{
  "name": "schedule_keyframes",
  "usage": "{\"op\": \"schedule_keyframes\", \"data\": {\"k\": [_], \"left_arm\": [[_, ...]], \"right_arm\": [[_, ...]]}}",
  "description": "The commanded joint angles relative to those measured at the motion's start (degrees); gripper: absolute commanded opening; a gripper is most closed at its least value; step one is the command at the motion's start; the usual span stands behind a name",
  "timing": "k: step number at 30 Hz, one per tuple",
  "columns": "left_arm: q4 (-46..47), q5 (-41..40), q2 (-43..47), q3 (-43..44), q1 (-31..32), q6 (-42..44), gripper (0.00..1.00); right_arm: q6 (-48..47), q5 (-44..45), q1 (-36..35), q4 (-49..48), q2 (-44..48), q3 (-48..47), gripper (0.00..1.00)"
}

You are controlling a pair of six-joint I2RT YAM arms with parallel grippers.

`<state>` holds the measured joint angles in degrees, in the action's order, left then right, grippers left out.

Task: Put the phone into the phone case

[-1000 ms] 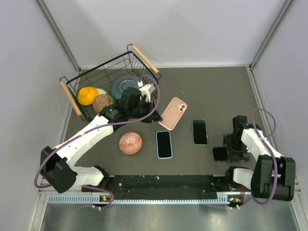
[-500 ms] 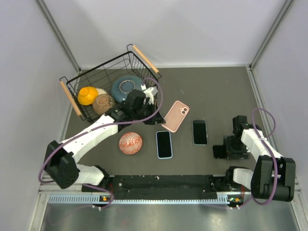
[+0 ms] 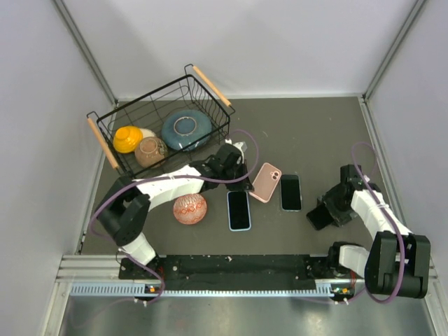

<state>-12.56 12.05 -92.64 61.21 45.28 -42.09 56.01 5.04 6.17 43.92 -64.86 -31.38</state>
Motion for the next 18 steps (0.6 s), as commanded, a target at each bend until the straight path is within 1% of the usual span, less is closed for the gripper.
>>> {"op": "schedule_keyframes", "data": {"k": [1, 7, 10, 11, 14, 16, 18], "left_arm": [[6.3, -4.8, -4.0, -0.7, 2.2, -3.6, 0.00], [7.2, -7.8, -7.6, -1.4, 3.9, -6.3, 0.01], [7.1, -9.3, -7.6, -2.3, 4.9, -7.0, 0.23], [6.6, -9.7, -7.4, -2.4, 5.5, -7.2, 0.35], [5.5, -10.1, -6.8, -2.8, 6.4, -7.8, 0.47], [5.0, -9.7, -5.8, -3.1, 6.8, -8.4, 0.50], [5.0, -9.2, -3.9, -4.0, 7.2, -8.9, 0.53]], "right_arm": [[-12.8, -4.3, 0.3, -15.5, 0.7, 0.2, 0.40], [-17.6, -3.7, 0.4, -15.1, 2.1, -0.1, 0.39], [-19.6, -4.9, 0.3, -15.1, 2.7, -0.8, 0.38], [-20.3, -4.8, 0.2, -15.1, 3.3, -1.1, 0.36], [-21.1, -7.5, -1.1, -15.2, 6.5, -2.1, 0.36], [-21.4, -9.7, -2.5, -15.3, 9.0, -3.2, 0.35], [-21.3, -10.0, -5.5, -15.4, 10.4, -4.2, 0.35]]}}
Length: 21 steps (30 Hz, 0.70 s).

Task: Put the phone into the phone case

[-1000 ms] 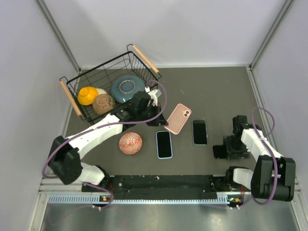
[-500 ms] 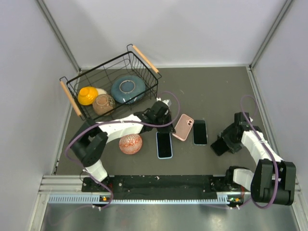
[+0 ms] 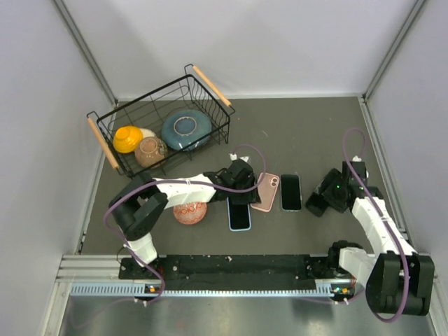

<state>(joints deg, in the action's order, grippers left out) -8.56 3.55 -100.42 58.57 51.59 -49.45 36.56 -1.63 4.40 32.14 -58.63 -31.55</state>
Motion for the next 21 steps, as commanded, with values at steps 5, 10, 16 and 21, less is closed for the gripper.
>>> {"op": "schedule_keyframes", "data": {"k": [5, 10, 16, 21], "left_arm": [[-2.6, -3.0, 10.7, -2.3, 0.9, -1.5, 0.58], [-7.0, -10.3, 22.5, -2.9, -0.1, 1.1, 0.63], [-8.4, -18.3, 35.5, -5.2, -0.4, 7.8, 0.64], [-8.2, -23.2, 43.8, -9.7, -0.7, 10.2, 0.64]], "right_arm": [[-0.3, -4.8, -12.7, -5.7, 3.5, -7.8, 0.34], [5.5, 0.3, -21.6, -7.4, -2.8, -11.9, 0.33], [8.8, 6.6, -32.5, -8.3, -12.5, -18.9, 0.32], [9.5, 11.1, -38.1, -6.7, -22.4, -26.1, 0.31]]}}
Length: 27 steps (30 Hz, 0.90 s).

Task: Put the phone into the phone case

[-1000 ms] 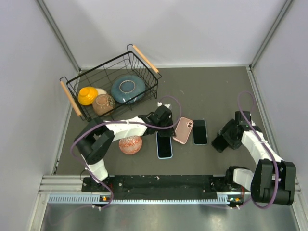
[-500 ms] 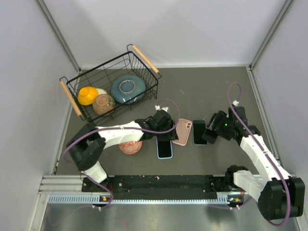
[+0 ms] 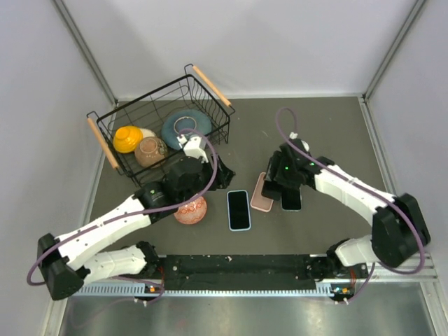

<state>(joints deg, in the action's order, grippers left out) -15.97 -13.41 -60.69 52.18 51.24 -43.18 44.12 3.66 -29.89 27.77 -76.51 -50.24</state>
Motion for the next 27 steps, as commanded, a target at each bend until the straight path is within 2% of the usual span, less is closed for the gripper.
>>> {"op": "schedule_keyframes", "data": {"k": [1, 5, 13, 27], "left_arm": [[-1.1, -6.7, 5.0, -3.8, -0.4, 4.0, 0.64], [0.5, -6.9, 8.3, -6.8, -0.4, 4.3, 0.65], [0.3, -7.2, 8.2, -6.9, -0.4, 4.7, 0.66], [1.4, -7.2, 7.1, -8.4, -0.4, 4.0, 0.66]], "right_arm": [[2.8, 7.0, -5.3, -1.8, -5.4, -8.1, 0.31], [8.3, 9.0, -6.8, -0.7, -9.5, -9.8, 0.33], [13.4, 10.8, -9.2, 1.7, -13.6, -9.5, 0.34], [14.7, 10.0, -9.9, 3.9, -15.0, -9.2, 0.37]]}}
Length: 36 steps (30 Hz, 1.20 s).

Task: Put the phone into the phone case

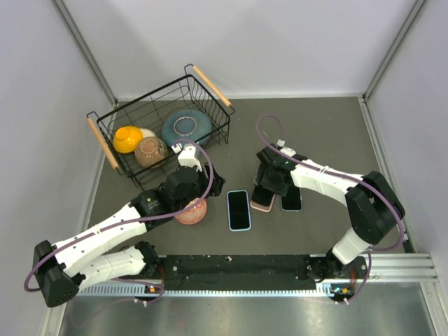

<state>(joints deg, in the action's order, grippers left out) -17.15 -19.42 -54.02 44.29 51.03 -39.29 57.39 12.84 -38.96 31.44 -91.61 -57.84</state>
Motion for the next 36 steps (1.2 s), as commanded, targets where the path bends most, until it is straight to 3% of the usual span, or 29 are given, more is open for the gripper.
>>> {"op": "schedule_keyframes", "data": {"k": [1, 13, 19, 20, 23, 29, 36], "left_arm": [[2.6, -1.2, 0.5, -0.5, -0.2, 0.1, 0.66], [2.5, -1.5, -0.2, -0.4, -0.2, 0.4, 0.66], [2.3, -1.6, -0.6, -0.1, -0.2, 0.4, 0.66], [2.4, -1.6, -0.6, -0.2, -0.2, 0.4, 0.66], [2.3, -1.7, -0.8, 0.1, -0.3, 0.5, 0.66], [2.2, -1.1, -1.7, 0.7, -0.6, 0.2, 0.66], [2.1, -0.1, -3.2, 1.8, -0.8, 0.1, 0.66]], "right_arm": [[1.4, 0.8, -0.9, 0.5, -0.1, -1.7, 0.38], [0.9, 0.3, -0.9, 2.7, -3.4, -3.1, 0.48], [1.1, 0.2, -0.9, 3.9, -3.8, -3.4, 0.62], [1.3, 0.3, -0.9, 4.2, -3.7, -3.5, 0.70], [1.2, 0.6, -0.9, 4.7, -2.7, -3.6, 0.79], [-1.0, 1.0, -0.9, 5.3, -0.1, -3.4, 0.91], [-5.0, 1.1, -0.9, 3.6, -0.2, -3.6, 0.91]]}}
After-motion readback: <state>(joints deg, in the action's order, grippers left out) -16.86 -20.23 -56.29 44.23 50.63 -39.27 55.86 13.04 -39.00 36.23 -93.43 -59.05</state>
